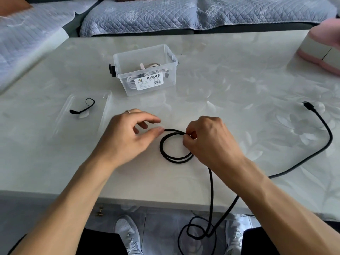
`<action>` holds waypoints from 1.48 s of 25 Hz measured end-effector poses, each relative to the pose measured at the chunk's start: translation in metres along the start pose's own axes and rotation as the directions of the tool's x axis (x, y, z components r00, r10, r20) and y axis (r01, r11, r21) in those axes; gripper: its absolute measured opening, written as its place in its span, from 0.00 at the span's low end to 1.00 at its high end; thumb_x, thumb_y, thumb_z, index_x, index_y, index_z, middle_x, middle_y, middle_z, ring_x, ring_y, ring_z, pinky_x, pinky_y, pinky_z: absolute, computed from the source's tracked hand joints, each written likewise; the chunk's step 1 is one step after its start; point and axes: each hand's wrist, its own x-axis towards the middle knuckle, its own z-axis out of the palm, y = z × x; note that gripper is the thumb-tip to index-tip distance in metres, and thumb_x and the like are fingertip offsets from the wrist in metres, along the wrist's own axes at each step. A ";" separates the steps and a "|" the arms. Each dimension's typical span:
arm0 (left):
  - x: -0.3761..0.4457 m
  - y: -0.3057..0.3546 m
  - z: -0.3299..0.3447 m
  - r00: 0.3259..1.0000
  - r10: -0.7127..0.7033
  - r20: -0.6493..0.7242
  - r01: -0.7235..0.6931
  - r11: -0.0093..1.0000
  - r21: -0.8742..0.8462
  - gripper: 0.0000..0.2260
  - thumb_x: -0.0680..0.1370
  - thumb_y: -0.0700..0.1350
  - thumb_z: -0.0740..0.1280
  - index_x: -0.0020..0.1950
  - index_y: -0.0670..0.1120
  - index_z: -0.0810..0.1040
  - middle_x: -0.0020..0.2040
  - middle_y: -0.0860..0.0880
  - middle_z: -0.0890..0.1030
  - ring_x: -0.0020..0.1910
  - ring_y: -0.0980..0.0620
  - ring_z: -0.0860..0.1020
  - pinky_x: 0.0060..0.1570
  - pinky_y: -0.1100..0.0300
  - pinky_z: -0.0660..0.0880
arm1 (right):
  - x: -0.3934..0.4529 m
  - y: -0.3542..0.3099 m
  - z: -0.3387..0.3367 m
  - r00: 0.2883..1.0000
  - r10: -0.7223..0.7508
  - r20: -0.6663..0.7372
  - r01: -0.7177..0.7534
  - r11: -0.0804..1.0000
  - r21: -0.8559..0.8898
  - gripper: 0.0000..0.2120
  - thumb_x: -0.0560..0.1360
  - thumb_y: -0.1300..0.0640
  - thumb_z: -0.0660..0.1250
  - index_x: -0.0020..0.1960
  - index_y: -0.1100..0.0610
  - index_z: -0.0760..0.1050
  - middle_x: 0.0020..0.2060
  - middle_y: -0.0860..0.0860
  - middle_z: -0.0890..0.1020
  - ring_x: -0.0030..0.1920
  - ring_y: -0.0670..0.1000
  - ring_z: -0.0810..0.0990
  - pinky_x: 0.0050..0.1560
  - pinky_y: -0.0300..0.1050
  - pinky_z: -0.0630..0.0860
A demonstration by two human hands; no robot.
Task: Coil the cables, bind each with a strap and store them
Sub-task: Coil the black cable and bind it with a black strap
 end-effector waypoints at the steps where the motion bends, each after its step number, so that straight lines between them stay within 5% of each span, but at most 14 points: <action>1: 0.003 0.000 0.002 0.999 -0.045 0.025 0.043 0.997 0.065 0.11 0.72 0.55 0.75 0.53 0.54 0.84 0.49 0.58 0.81 0.46 0.59 0.78 0.44 0.66 0.72 | 0.001 -0.001 0.001 1.000 -0.012 0.002 0.012 1.000 -0.015 0.09 0.72 0.57 0.65 0.41 0.63 0.77 0.38 0.55 0.77 0.39 0.60 0.77 0.35 0.49 0.74; 4: 0.010 0.003 0.016 0.989 -0.059 0.132 0.028 0.974 0.224 0.09 0.73 0.52 0.73 0.52 0.55 0.83 0.46 0.56 0.77 0.44 0.57 0.76 0.44 0.64 0.71 | 0.004 -0.001 0.004 0.998 -0.049 -0.026 0.048 0.998 -0.035 0.10 0.72 0.55 0.65 0.41 0.63 0.78 0.38 0.55 0.76 0.39 0.60 0.77 0.36 0.51 0.76; 9: 0.016 0.012 0.017 0.974 -0.124 0.191 0.074 0.966 0.247 0.02 0.77 0.46 0.68 0.44 0.51 0.77 0.41 0.56 0.77 0.40 0.58 0.75 0.38 0.70 0.68 | 0.005 0.000 0.008 0.984 -0.126 -0.125 0.125 0.992 -0.022 0.10 0.73 0.56 0.64 0.40 0.63 0.78 0.39 0.54 0.76 0.37 0.59 0.75 0.35 0.52 0.74; 13: 0.023 0.019 0.006 0.919 -0.216 0.331 0.264 0.958 -0.108 0.06 0.80 0.48 0.65 0.47 0.48 0.78 0.36 0.53 0.82 0.35 0.54 0.77 0.41 0.58 0.73 | 0.008 0.003 0.004 0.916 -0.296 -0.271 0.320 0.946 0.049 0.10 0.73 0.56 0.66 0.37 0.60 0.80 0.35 0.52 0.75 0.31 0.56 0.74 0.29 0.51 0.73; 16: 0.023 0.026 0.008 0.913 -0.180 0.366 0.237 0.964 -0.118 0.16 0.83 0.51 0.58 0.40 0.46 0.76 0.28 0.53 0.74 0.29 0.54 0.69 0.33 0.60 0.66 | 0.010 0.004 0.004 0.886 -0.322 -0.335 0.371 0.924 0.092 0.09 0.73 0.56 0.66 0.38 0.58 0.81 0.34 0.51 0.75 0.30 0.54 0.74 0.30 0.50 0.73; 19: 0.023 0.028 0.012 0.949 -0.142 0.282 0.199 0.963 -0.184 0.18 0.84 0.50 0.55 0.36 0.46 0.69 0.25 0.55 0.68 0.28 0.53 0.63 0.30 0.59 0.62 | 0.007 0.000 0.000 0.921 -0.192 -0.340 0.292 0.915 0.276 0.04 0.73 0.57 0.70 0.41 0.56 0.82 0.34 0.49 0.78 0.32 0.47 0.76 0.35 0.40 0.74; 22: 0.023 0.025 0.011 0.982 -0.107 0.155 0.143 0.958 -0.247 0.17 0.85 0.51 0.54 0.38 0.45 0.68 0.25 0.57 0.66 0.28 0.53 0.63 0.32 0.57 0.62 | 0.006 0.000 -0.009 1.000 0.019 0.018 -0.025 0.878 0.477 0.12 0.77 0.48 0.67 0.40 0.55 0.81 0.32 0.51 0.81 0.32 0.48 0.77 0.36 0.41 0.73; 24: 0.023 0.025 0.012 0.991 -0.120 0.053 0.130 0.957 -0.261 0.17 0.85 0.51 0.53 0.39 0.45 0.68 0.25 0.56 0.65 0.28 0.53 0.62 0.32 0.57 0.62 | 0.004 -0.001 -0.015 0.972 0.010 0.234 -0.150 0.792 0.592 0.15 0.79 0.48 0.64 0.44 0.57 0.82 0.36 0.53 0.84 0.34 0.50 0.80 0.41 0.48 0.77; 26: 0.024 0.028 0.012 0.986 -0.162 -0.047 0.142 0.947 -0.287 0.17 0.85 0.52 0.53 0.39 0.46 0.67 0.25 0.56 0.65 0.28 0.53 0.62 0.30 0.60 0.62 | 0.002 -0.004 -0.021 0.951 -0.035 0.306 -0.194 0.703 0.684 0.15 0.80 0.51 0.63 0.48 0.62 0.81 0.40 0.52 0.86 0.36 0.49 0.81 0.43 0.48 0.79; 33: 0.021 0.035 0.024 0.967 -0.221 -0.125 0.169 0.928 -0.331 0.17 0.84 0.53 0.53 0.39 0.47 0.67 0.26 0.56 0.69 0.27 0.55 0.65 0.34 0.55 0.65 | 0.001 -0.011 -0.017 0.992 0.036 0.123 -0.118 0.637 0.762 0.14 0.83 0.58 0.57 0.46 0.64 0.77 0.35 0.52 0.83 0.32 0.48 0.79 0.36 0.43 0.76; 37: 0.020 0.037 0.029 0.972 -0.177 -0.154 0.126 0.948 -0.293 0.14 0.84 0.51 0.54 0.42 0.48 0.70 0.25 0.57 0.70 0.25 0.58 0.66 0.31 0.61 0.64 | 0.002 -0.012 -0.016 0.991 0.106 0.087 -0.134 0.629 0.765 0.12 0.83 0.60 0.55 0.51 0.60 0.77 0.33 0.49 0.82 0.28 0.45 0.77 0.33 0.36 0.74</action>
